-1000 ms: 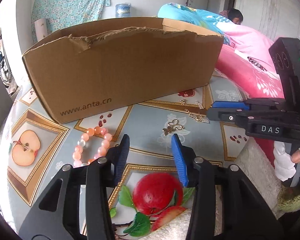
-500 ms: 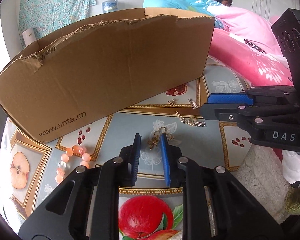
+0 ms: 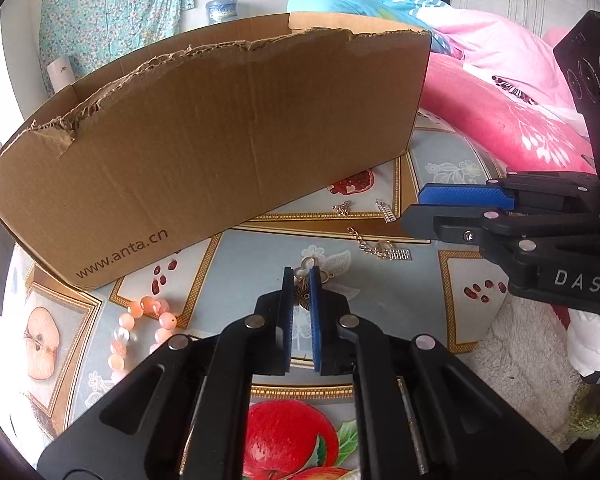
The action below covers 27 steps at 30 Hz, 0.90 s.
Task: Organize jewelry
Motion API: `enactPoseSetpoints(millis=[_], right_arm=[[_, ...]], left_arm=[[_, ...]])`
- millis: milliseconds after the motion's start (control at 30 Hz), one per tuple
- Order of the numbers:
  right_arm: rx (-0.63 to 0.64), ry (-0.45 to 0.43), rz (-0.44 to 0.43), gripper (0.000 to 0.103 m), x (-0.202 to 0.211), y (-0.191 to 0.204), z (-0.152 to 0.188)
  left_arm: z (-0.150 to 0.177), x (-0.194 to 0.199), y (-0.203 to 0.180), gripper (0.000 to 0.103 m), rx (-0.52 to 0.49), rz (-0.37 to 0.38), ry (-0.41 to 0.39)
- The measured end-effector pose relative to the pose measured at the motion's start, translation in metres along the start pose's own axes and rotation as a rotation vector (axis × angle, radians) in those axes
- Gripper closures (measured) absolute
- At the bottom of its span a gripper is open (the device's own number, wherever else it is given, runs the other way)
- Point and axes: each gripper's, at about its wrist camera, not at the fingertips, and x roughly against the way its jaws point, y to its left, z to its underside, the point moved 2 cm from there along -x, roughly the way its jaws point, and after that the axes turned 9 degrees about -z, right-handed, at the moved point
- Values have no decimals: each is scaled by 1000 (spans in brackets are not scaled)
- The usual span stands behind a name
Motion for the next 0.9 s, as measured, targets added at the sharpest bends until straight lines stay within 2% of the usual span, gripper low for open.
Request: enactPoseSetpoints(millis=[167, 200, 233, 267, 533, 800, 900], right_arm=[[15, -8, 1, 79, 2, 4, -3], [21, -9, -2, 79, 2, 6, -3], [29, -8, -6, 79, 2, 9, -4], [37, -7, -13, 79, 1, 11, -4], [135, 51, -63, 79, -16, 38, -8], [199, 116, -91, 78, -30, 55, -3], [260, 134, -104, 79, -35, 65, 1]], left_arm=[[3, 4, 5, 96, 15, 6, -4], [3, 5, 6, 97, 17, 4, -7], [4, 6, 8, 103, 19, 0, -9], [4, 8, 10, 103, 27, -2, -11], [10, 17, 31, 103, 93, -13, -23], [15, 17, 37, 103, 111, -8, -18], [17, 17, 40, 103, 116, -4, -18]])
